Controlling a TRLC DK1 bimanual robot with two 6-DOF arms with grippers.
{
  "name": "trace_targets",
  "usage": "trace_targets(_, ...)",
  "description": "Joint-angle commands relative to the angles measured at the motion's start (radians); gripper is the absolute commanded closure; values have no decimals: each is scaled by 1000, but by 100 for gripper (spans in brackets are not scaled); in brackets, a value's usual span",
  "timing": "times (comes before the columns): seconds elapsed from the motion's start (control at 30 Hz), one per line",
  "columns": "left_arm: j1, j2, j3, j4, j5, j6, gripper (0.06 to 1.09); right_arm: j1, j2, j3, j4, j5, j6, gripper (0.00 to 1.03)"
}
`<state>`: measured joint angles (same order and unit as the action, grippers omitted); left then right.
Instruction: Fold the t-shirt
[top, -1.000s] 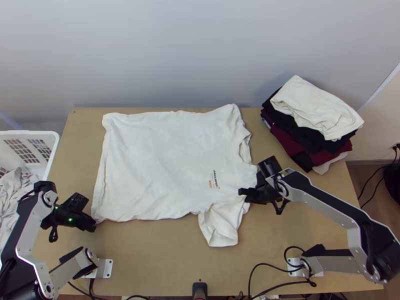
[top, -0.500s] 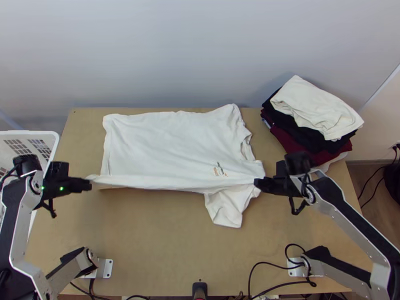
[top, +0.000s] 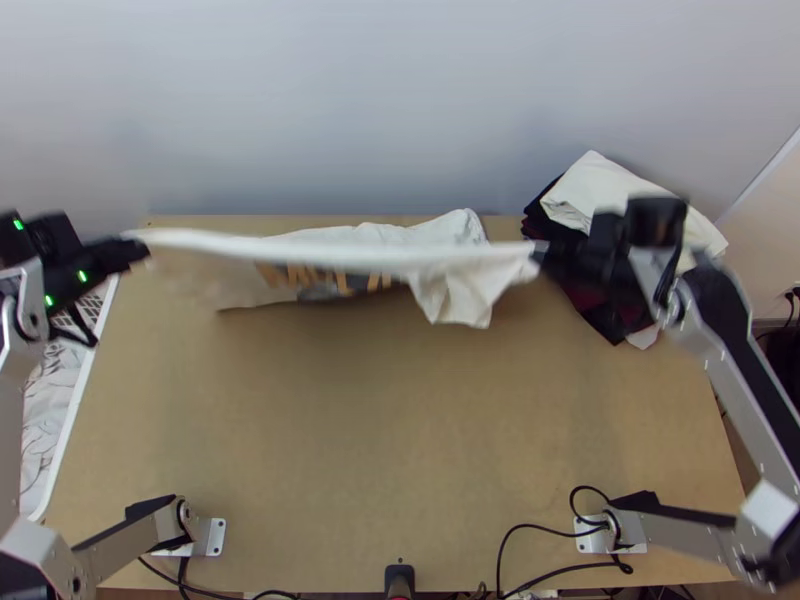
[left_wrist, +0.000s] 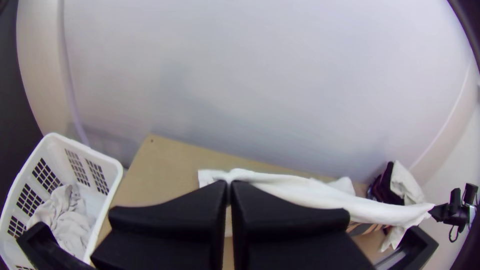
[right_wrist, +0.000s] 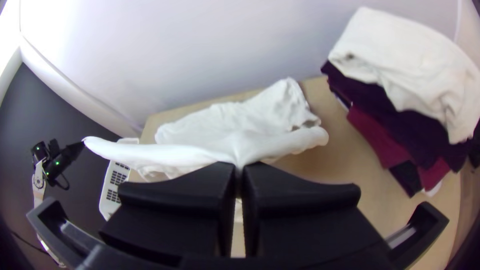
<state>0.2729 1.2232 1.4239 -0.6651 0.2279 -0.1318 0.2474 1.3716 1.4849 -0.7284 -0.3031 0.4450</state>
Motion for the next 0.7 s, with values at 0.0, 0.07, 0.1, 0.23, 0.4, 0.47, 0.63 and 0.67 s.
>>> trace_targets(0.0,-3,85,145,24,-56,-81,105,-43,116,212,-25,19,-40,100)
trace_targets(0.07,-3,134,239,29,-82,-114,105,-48,192,344,-43,32,-46,100)
trace_targets(0.1,-4,159,285,29,-90,-123,105,-51,234,414,-57,39,-54,100)
trace_targets(0.23,-21,219,434,58,-140,-149,105,-59,385,718,-112,68,-85,100)
trace_targets(0.4,-58,254,530,142,-220,-149,105,-63,455,877,-49,73,-149,100)
trace_targets(0.47,-69,280,580,163,-275,-147,105,-62,454,877,0,85,-175,100)
trace_targets(0.63,-81,302,705,168,-328,-149,105,-54,374,867,52,139,-180,100)
trace_targets(0.67,-86,291,716,168,-329,-149,105,-53,340,856,67,154,-170,100)
